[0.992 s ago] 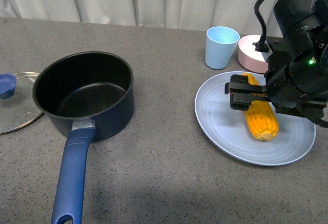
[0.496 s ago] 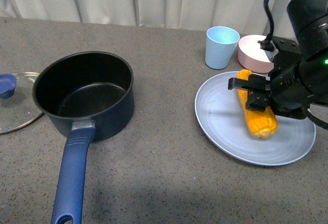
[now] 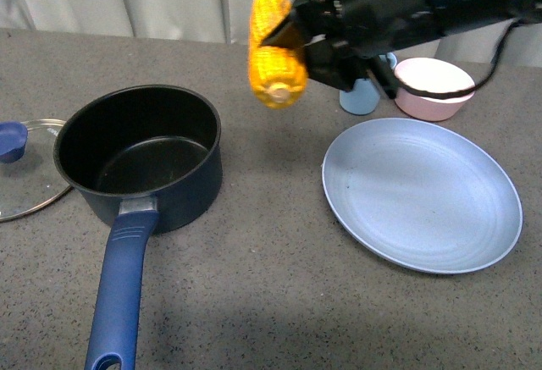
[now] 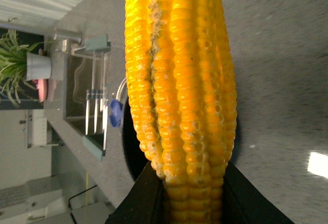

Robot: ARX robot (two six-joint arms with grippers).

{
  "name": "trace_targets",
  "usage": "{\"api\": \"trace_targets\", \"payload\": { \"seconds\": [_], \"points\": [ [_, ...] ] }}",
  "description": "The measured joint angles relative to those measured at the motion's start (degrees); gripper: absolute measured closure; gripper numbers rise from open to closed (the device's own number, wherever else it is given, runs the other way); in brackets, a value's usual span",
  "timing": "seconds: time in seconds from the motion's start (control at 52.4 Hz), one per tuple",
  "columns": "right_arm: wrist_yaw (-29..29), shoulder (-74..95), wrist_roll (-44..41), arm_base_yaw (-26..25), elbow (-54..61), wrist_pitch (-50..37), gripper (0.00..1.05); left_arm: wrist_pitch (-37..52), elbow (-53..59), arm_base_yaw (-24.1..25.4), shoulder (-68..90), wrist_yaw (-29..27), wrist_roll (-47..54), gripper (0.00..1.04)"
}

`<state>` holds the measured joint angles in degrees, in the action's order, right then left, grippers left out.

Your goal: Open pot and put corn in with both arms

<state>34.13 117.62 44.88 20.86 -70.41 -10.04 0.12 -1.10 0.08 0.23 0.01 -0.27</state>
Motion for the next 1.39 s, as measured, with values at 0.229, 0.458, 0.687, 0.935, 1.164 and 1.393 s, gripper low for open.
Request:
{"api": "trace_targets", "payload": {
  "seconds": [0.229, 0.458, 0.687, 0.935, 1.164, 1.393],
  "points": [
    [0.0, 6.8, 6.0, 6.7, -8.9, 2.2, 0.87, 0.0, 0.0, 0.0, 0.0, 0.0, 0.0, 0.06],
    [-1.0, 12.1, 6.4, 11.9, -15.2, 6.9, 0.87, 0.0, 0.0, 0.0, 0.0, 0.0, 0.0, 0.06],
    [-3.1, 13.1, 5.2, 13.2, -16.0, 10.4, 0.68, 0.0, 0.0, 0.0, 0.0, 0.0, 0.0, 0.06],
    [-4.3, 13.2, 4.2, 12.1, -15.4, 8.0, 0.16, 0.0, 0.0, 0.0, 0.0, 0.0, 0.0, 0.06],
    [-10.3, 7.8, 0.4, 10.1, -10.3, 3.9, 0.09, 0.0, 0.0, 0.0, 0.0, 0.0, 0.0, 0.06],
    [-33.7, -9.6, -14.0, 4.0, 7.8, -6.5, 0.09, 0.0, 0.0, 0.0, 0.0, 0.0, 0.0, 0.06]
  ]
}}
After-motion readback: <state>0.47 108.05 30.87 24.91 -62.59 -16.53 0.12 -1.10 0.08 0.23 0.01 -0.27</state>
